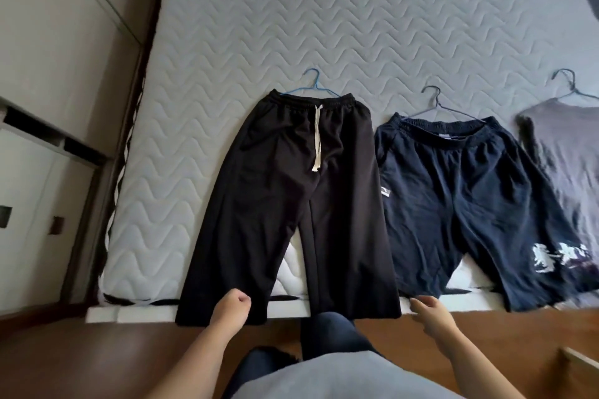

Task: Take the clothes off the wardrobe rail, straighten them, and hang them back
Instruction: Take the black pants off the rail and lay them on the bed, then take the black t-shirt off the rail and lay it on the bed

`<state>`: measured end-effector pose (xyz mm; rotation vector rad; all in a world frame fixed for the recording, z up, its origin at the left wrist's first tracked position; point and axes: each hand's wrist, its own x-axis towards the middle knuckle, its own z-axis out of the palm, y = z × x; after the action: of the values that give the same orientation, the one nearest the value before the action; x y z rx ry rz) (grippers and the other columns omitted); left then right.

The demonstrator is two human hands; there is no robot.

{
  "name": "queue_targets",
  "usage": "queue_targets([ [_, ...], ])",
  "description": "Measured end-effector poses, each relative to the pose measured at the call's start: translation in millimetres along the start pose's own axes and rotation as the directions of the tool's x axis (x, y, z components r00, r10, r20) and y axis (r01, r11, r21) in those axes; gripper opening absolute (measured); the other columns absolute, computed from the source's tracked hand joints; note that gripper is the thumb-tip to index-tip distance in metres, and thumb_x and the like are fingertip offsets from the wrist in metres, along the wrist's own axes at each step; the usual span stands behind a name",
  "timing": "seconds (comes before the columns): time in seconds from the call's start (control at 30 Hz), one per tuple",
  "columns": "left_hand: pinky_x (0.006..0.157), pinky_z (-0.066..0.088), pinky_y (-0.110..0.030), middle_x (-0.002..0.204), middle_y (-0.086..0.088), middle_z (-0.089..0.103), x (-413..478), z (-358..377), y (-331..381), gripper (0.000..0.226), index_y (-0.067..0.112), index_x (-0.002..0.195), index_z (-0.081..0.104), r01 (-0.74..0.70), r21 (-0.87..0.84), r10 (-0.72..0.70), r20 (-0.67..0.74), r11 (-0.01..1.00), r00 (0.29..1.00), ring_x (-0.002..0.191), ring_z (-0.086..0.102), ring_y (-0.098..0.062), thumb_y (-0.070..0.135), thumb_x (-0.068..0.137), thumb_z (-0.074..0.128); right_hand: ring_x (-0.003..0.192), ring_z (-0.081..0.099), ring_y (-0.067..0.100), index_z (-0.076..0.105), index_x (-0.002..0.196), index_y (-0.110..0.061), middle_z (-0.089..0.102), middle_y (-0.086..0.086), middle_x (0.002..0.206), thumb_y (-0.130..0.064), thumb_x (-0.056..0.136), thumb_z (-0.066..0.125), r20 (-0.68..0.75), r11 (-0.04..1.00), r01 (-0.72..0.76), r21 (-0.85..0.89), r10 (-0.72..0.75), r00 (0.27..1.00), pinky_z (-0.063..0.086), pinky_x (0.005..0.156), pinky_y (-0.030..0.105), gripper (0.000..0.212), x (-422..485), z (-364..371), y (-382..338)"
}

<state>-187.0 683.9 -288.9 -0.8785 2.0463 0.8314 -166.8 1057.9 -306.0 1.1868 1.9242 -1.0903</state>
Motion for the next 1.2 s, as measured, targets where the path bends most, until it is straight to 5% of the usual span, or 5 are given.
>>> queue_targets([
  [0.47,0.076,0.046,-0.034,0.08,-0.003,0.062,-98.3,-9.4,-201.6,0.015,0.022,0.077,0.053,-0.119,-0.416,0.057,-0.157,0.902,0.986,0.078,0.062,-0.025,0.018,0.09,0.046,0.08,0.05,0.024,0.061,0.105,0.003,0.057,0.012,0.09,-0.01,0.087,0.056,0.061,0.878,0.342,-0.336,-0.342,0.938,0.036,0.064,0.028,0.023,-126.4,81.4,51.7],
  [0.73,0.058,0.032,-0.031,0.091,-0.019,0.058,-208.2,22.4,-438.1,0.025,-0.008,0.103,0.055,0.173,-0.883,-0.547,-0.107,0.436,0.83,0.071,0.049,-0.025,0.013,0.094,0.045,0.064,0.055,0.018,0.059,0.055,-0.017,0.055,0.0,0.059,-0.021,0.075,0.06,0.432,0.56,0.582,-0.589,-0.39,0.813,0.054,0.078,0.042,0.02,-182.4,180.8,46.7],
  [0.87,0.076,0.037,-0.037,0.115,-0.025,0.058,-231.3,39.3,-477.0,0.026,-0.005,0.107,0.052,0.17,-0.972,-0.668,0.02,0.16,0.744,0.089,0.051,-0.026,0.017,0.096,0.04,0.087,0.066,0.027,0.064,0.102,0.001,0.065,0.011,0.083,-0.011,0.083,0.055,0.507,0.444,0.638,-0.629,-0.388,0.77,0.052,0.086,0.037,0.024,-215.4,239.7,11.7],
  [1.0,0.09,0.036,-0.047,0.11,-0.019,0.061,-220.4,37.3,-473.3,0.029,0.0,0.112,0.052,0.13,-0.991,-0.68,0.123,-0.041,0.723,0.091,0.055,-0.028,0.021,0.096,0.042,0.08,0.06,0.03,0.062,0.09,-0.005,0.061,0.011,0.08,-0.012,0.085,0.055,0.596,0.302,0.7,-0.647,-0.372,0.712,0.048,0.081,0.043,0.011,-204.8,315.0,-26.1],
  [1.2,0.075,0.035,-0.036,0.09,-0.008,0.061,-160.5,-55.8,-444.0,0.028,0.0,0.111,0.053,0.079,-0.997,-0.637,0.063,-0.003,0.768,0.08,0.057,-0.021,0.022,0.095,0.043,0.083,0.06,0.027,0.058,0.092,-0.013,0.062,0.008,0.084,-0.016,0.087,0.053,0.723,0.285,0.784,-0.551,-0.306,0.619,0.047,0.073,0.035,0.007,-239.9,439.8,-101.3],
])
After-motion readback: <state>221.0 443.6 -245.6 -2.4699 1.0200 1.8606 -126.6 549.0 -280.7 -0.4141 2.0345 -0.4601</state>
